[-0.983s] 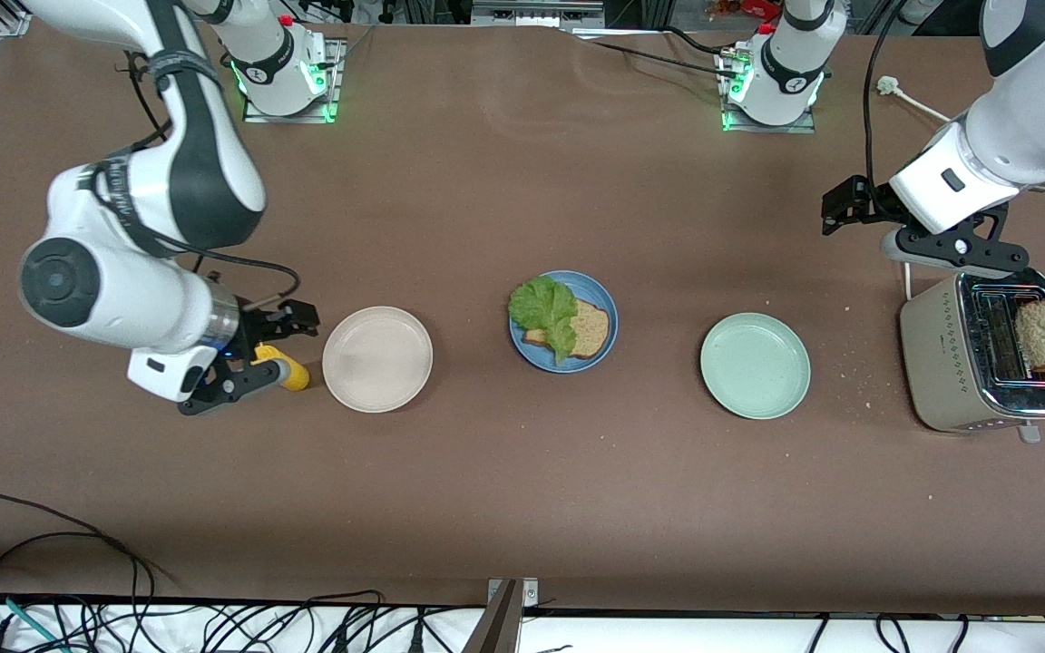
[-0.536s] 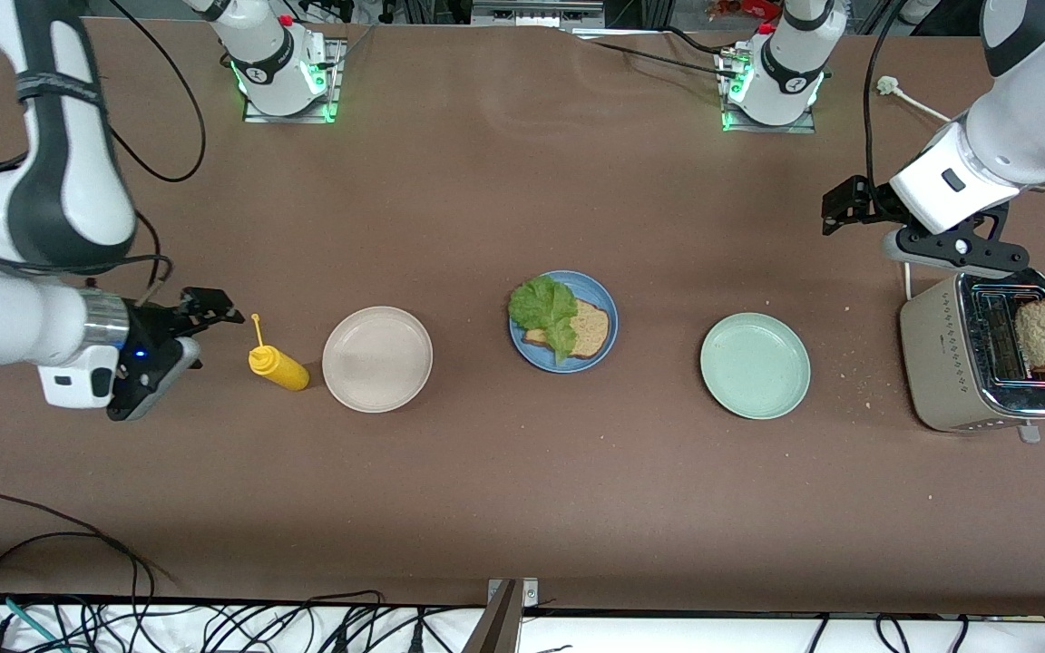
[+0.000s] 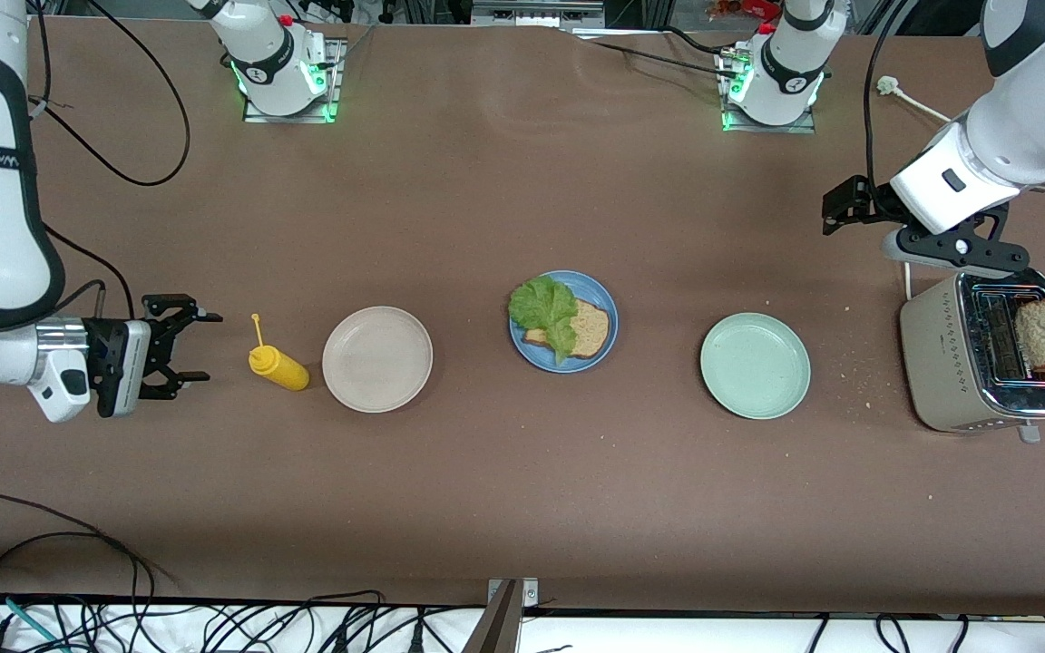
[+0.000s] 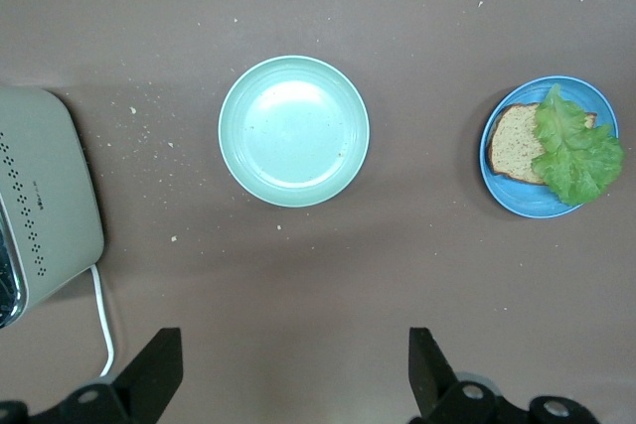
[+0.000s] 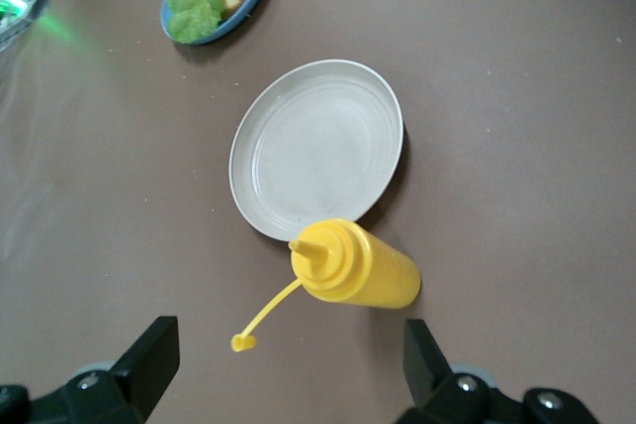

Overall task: Make sandwich in blue plate with both arms
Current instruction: 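Move the right gripper back toward the yellow squeeze bottle, then grasp the yellow squeeze bottle with the right gripper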

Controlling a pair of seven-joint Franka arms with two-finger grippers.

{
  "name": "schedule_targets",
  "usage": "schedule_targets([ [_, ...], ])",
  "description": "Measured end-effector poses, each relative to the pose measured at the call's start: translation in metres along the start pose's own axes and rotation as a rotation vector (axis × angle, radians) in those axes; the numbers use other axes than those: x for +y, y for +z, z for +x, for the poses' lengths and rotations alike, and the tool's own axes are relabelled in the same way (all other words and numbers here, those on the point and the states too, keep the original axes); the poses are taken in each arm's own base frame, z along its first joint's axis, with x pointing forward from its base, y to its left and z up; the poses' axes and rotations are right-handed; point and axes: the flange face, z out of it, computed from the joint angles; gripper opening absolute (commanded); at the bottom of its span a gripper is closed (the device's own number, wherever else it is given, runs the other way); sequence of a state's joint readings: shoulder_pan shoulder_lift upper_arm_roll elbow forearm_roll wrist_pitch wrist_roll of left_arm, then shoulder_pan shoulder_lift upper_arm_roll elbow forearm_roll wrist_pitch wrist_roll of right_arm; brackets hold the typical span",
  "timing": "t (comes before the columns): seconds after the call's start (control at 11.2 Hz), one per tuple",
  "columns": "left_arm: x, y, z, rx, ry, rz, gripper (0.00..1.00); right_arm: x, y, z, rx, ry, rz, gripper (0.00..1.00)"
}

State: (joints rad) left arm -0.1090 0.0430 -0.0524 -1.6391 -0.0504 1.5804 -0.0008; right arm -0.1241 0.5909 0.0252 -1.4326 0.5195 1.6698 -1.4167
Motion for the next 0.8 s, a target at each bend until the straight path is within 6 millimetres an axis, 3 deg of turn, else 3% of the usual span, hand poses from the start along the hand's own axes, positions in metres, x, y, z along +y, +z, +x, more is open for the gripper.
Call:
schedule_targets([
  [0.45,0.000,0.000,0.000,-0.001,0.000,0.000,1.00,0.039,0.040,-0.062,0.220,-0.221,0.072,1.00],
  [0.8,0.000,0.000,0.000,-0.001,0.000,0.000,1.00,0.057,0.069,-0.081,0.387,-0.405,0.048,1.00],
])
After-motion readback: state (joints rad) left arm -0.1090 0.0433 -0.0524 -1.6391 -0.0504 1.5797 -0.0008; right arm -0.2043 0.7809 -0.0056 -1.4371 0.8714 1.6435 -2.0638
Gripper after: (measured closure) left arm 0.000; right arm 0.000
